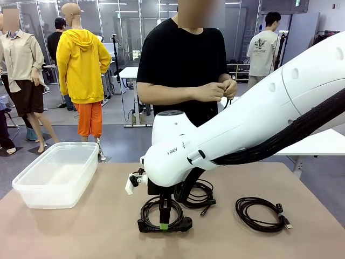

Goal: Organize and store the cables.
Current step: Place the Power Cable into the Organizing box.

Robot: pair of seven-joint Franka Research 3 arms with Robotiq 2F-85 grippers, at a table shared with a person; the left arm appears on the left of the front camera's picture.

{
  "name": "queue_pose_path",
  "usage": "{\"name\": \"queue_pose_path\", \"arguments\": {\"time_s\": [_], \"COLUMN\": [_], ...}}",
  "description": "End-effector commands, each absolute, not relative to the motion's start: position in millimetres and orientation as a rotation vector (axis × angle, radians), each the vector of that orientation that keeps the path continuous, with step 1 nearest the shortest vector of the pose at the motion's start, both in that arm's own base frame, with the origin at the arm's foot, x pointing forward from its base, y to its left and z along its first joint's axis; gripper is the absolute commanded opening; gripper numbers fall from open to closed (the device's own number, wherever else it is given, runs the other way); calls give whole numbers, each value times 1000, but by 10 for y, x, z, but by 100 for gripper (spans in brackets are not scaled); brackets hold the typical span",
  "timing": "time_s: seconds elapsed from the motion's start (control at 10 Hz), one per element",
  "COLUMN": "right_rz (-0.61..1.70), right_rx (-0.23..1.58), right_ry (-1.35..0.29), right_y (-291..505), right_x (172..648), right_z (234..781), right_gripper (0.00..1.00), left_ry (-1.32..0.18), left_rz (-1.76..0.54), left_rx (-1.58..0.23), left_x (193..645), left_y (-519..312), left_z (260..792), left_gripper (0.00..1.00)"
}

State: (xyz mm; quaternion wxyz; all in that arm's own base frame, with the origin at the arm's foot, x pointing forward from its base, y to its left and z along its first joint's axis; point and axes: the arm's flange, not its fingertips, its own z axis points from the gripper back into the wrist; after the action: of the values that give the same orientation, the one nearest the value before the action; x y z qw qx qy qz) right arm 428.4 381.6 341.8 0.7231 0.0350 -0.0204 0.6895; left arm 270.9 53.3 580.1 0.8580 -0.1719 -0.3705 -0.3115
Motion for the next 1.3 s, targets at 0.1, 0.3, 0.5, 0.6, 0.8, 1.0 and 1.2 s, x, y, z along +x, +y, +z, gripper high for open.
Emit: {"name": "queue_pose_path", "arguments": {"time_s": [0.1, 0.3, 0.5, 0.6, 0.8, 1.0, 1.2], "right_rz": [1400, 1340, 1281, 1252, 1198, 1145, 1140], "right_rx": [80, 133, 192, 226, 297, 342, 394], "right_ry": [-127, -168, -236, -285, -380, -458, -522], "right_y": [3218, 2608, 2067, 1808, 1236, 627, 38], "right_x": [4154, 4171, 4170, 4146, 4050, 3992, 3969], "right_z": [3636, 3797, 3984, 4104, 4288, 4317, 4236], "right_gripper": [100, 100, 100, 100, 100, 100, 100], "left_ry": [-779, -779, -779, -779, -779, -779, -779], "left_rz": [-655, -655, -655, -655, -655, -655, -655], "left_rx": [-362, -362, -362, -362, -362, -362, -362], "left_x": [2708, 2708, 2708, 2708, 2708, 2708, 2708], "left_y": [533, 533, 533, 533, 533, 533, 533], "left_z": [5808, 5808, 5808, 5808, 5808, 5808, 5808], "left_gripper": [100, 100, 100, 100, 100, 100, 100]}}
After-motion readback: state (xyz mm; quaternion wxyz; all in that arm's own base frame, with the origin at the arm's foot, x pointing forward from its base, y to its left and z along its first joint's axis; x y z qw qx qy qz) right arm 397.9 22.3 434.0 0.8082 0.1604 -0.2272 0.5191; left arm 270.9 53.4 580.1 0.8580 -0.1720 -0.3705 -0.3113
